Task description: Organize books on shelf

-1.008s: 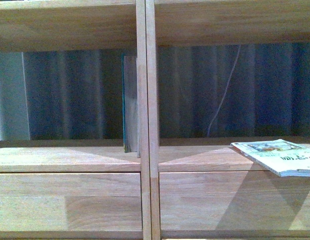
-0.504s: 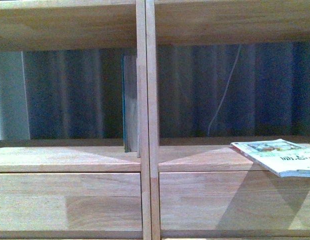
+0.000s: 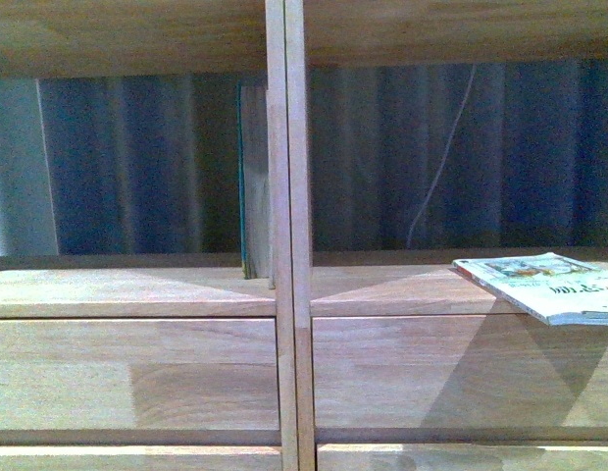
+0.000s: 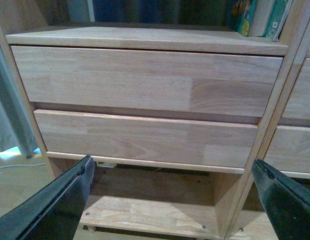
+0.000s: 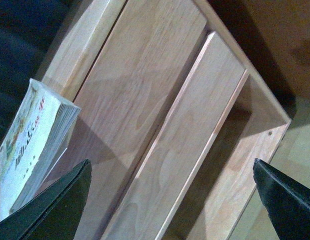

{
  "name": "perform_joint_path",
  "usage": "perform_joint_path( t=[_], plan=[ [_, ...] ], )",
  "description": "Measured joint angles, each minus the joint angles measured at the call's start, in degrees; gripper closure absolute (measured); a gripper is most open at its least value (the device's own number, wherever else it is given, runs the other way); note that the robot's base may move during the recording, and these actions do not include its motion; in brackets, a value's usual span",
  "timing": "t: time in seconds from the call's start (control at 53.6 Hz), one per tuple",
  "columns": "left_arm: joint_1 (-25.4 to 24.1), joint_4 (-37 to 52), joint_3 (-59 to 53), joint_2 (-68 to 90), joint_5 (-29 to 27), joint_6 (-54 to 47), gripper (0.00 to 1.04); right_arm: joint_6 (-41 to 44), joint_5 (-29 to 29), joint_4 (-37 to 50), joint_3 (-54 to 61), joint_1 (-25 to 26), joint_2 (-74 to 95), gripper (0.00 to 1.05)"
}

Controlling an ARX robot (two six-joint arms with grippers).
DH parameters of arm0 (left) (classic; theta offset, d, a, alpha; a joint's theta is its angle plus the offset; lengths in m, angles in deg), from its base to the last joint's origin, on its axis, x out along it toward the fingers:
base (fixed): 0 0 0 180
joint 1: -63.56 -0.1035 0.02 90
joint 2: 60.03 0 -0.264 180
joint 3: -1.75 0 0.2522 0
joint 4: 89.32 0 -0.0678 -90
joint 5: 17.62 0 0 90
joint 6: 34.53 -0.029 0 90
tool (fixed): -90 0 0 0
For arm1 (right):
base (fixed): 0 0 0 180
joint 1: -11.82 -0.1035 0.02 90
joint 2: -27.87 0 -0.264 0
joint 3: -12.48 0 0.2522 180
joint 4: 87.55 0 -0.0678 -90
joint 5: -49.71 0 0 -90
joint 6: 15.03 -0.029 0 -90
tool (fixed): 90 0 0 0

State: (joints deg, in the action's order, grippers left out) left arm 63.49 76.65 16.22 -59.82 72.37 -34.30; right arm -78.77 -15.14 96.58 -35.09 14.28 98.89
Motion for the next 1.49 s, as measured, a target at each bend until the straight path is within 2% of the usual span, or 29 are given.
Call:
perform_joint_path(
  t=[0.355, 0.634, 1.399, 1.493],
  plan=[
    [0.0, 0.0, 0.0, 0.0, 0.0, 0.0, 0.07, -11.5, -4.9, -0.3, -15.6, -2.3, 13.6, 0.07],
    [0.0, 0.0, 0.0, 0.0, 0.0, 0.0, 0.07, -16.6, -5.7, -0.6, -22.7, -6.3, 21.9, 0.07],
    [0.0, 0.0, 0.0, 0.0, 0.0, 0.0, 0.07, -19.5, -6.5, -2.6, -34.4, -2.6, 30.1, 0.07],
    [0.0, 0.0, 0.0, 0.0, 0.0, 0.0, 0.07, -19.4, -6.3, -2.8, -34.8, -2.4, 30.2, 0.20]
  ],
)
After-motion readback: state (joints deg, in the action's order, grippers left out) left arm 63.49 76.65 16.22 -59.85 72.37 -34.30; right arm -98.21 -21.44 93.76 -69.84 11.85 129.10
